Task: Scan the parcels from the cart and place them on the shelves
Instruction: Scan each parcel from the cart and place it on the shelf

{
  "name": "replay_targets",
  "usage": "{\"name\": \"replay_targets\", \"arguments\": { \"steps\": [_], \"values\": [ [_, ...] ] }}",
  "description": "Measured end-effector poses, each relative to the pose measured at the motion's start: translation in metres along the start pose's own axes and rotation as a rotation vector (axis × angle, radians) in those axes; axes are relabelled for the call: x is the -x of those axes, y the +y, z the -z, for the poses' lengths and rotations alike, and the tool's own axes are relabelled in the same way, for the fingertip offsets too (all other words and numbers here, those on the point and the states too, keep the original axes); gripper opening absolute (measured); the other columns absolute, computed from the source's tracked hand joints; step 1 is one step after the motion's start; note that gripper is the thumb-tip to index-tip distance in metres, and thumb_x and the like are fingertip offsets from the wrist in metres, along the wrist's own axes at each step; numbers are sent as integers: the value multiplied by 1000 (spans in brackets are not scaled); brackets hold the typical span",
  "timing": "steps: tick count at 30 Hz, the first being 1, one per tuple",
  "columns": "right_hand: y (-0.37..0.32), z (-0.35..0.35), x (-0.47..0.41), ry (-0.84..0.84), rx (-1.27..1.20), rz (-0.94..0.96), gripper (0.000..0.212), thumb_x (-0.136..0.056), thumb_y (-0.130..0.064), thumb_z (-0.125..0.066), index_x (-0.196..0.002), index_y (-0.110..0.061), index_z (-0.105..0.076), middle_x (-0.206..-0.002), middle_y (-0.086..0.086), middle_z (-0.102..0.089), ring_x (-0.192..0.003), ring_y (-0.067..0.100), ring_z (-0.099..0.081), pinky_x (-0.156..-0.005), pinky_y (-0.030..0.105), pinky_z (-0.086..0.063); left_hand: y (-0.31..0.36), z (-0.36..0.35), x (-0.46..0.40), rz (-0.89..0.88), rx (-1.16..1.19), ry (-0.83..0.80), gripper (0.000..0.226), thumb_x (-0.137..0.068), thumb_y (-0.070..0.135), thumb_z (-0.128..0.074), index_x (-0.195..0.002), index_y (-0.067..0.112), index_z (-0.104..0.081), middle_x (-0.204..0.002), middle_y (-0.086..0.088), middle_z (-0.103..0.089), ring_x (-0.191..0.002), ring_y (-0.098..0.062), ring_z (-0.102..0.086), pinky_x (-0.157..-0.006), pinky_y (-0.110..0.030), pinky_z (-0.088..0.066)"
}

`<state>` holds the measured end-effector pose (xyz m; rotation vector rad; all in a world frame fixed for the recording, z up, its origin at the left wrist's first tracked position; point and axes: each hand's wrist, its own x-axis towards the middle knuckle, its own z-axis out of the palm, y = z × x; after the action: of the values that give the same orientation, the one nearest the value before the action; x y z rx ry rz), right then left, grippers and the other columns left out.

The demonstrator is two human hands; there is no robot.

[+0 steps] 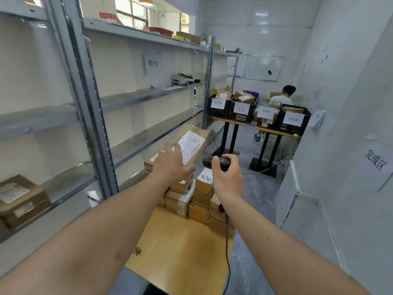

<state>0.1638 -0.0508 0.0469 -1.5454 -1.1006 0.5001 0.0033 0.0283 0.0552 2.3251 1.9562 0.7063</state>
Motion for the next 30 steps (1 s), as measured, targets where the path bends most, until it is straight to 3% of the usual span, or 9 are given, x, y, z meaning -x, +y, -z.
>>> {"name": "replay_targets", "arguments": {
  "steps": [8, 13, 18, 24, 30],
  "values": [
    [-62, -82, 98, -110, 14, 46, 28, -100, -58, -52, -122, -41, -48, -100, -8, -65, -91, 19, -66, -81, 47, -59, -115, 72, 77, 172, -47, 5, 111, -83, 76, -66, -161, 10, -23, -151, -16, -40, -132, -37, -49, -97, -47, -55],
    [-102, -136, 167, -216, 21, 111, 31, -103, -56, -51, -127, -35, -49, -109, -2, -65, -98, 22, -62, -78, 36, -45, -189, 120, 138, 302, -93, -1, 108, -84, 75, -65, -161, 10, -24, -147, -17, -43, -129, -36, -52, -95, -47, -52],
    [-135, -181, 226, -335, -41, 147, 31, -104, -53, -52, -125, -31, -50, -101, -7, -60, -94, 17, -59, -78, 35, -44, -254, 171, 197, 433, -149, -2, 108, -84, 76, -65, -160, 8, -27, -143, -18, -46, -124, -37, -57, -94, -46, -55],
    [-163, -236, 293, -507, -110, 172, 27, -103, -53, -54, -124, -36, -49, -101, -9, -64, -90, 11, -61, -74, 33, -45, -315, 219, 266, 639, -184, 47, 98, -85, 73, -64, -153, 7, -35, -139, -18, -46, -121, -39, -58, -92, -45, -50],
    [-189, -293, 350, -683, -103, 235, 31, -99, -61, -52, -123, -42, -47, -104, -11, -65, -96, 19, -65, -89, 44, -55, -363, 254, 330, 839, -232, 96, 97, -85, 77, -59, -149, 8, -39, -133, -16, -47, -114, -37, -59, -87, -44, -52]
  ]
}}
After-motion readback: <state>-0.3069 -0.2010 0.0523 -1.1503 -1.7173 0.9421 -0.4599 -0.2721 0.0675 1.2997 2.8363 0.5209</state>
